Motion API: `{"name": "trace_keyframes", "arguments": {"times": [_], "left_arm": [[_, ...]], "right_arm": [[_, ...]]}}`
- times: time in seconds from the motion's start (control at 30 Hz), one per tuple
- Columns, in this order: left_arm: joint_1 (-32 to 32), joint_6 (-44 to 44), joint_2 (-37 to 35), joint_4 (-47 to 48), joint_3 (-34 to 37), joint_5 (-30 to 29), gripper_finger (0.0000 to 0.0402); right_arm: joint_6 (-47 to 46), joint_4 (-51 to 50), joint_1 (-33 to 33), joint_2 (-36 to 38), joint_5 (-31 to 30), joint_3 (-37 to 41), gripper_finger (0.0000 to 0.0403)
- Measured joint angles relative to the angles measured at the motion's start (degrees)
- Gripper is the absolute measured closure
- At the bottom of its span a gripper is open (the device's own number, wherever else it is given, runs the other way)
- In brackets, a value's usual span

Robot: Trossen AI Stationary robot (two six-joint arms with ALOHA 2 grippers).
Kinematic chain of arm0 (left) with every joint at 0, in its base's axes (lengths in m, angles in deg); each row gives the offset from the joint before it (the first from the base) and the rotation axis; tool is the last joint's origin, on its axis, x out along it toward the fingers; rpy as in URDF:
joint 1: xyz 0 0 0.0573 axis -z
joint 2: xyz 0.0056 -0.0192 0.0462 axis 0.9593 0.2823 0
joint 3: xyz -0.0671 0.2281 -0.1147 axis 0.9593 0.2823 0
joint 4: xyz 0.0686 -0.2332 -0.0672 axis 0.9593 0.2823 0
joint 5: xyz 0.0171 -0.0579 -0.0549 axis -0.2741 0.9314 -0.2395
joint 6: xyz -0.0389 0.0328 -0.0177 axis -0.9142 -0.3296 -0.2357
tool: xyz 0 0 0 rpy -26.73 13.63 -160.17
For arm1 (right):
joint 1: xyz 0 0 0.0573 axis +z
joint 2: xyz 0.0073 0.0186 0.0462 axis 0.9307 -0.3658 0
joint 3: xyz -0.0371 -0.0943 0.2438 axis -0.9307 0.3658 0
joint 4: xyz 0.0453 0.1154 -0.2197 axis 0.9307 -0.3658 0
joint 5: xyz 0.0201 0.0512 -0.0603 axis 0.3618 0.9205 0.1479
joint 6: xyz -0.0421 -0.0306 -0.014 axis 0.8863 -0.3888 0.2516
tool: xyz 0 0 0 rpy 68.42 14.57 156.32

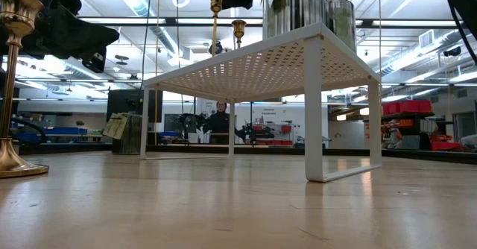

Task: Pick & Place candle stick holders
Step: Put the top right gold candle holder on the shelf align with the other gold metal candle holder, then put the scented candle on the shelf

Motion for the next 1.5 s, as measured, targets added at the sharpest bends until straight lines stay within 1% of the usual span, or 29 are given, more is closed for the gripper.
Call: {"name": "trace_keyframes", "arguments": {"times": [0.17,0.3,0.53,0.73,1.03,1.23,1.33,1.4,1.5], "left_arm": [[0.02,0.00,0.00,0.01,0.00,0.00,0.0376],[0.00,0.00,0.00,0.00,-0.01,0.01,0.0376],[0.00,0.00,-0.02,0.02,0.00,0.00,0.0376],[0.01,0.00,0.00,0.04,0.00,0.00,0.0376],[0.01,-0.02,-0.01,0.00,0.00,0.00,0.0376],[0.01,-0.01,0.00,-0.01,-0.01,0.00,0.0376],[0.00,0.00,-0.01,0.00,0.00,0.00,0.0376],[0.00,-0.02,0.00,0.02,-0.02,0.00,0.0376],[0.00,-0.02,0.00,0.00,-0.02,0.02,0.0376]], "right_arm": [[0.51,-0.17,-0.02,0.94,0.02,0.00,0.0088],[1.19,-0.20,-0.02,2.35,0.02,-0.01,0.0088],[1.34,-1.43,-0.02,4.74,0.02,-0.01,0.0097],[2.00,-3.81,-0.02,6.20,0.03,-0.01,0.0114],[2.61,-7.68,-0.02,6.79,-0.43,-0.01,0.0157],[2.61,-8.92,0.31,7.21,-4.75,-0.01,0.0204],[2.61,-9.38,0.35,7.22,-4.94,0.11,0.0231],[2.61,-8.45,0.38,7.57,-4.96,1.23,0.0249],[2.61,-6.54,0.37,9.40,-4.96,5.55,0.0276]]}}
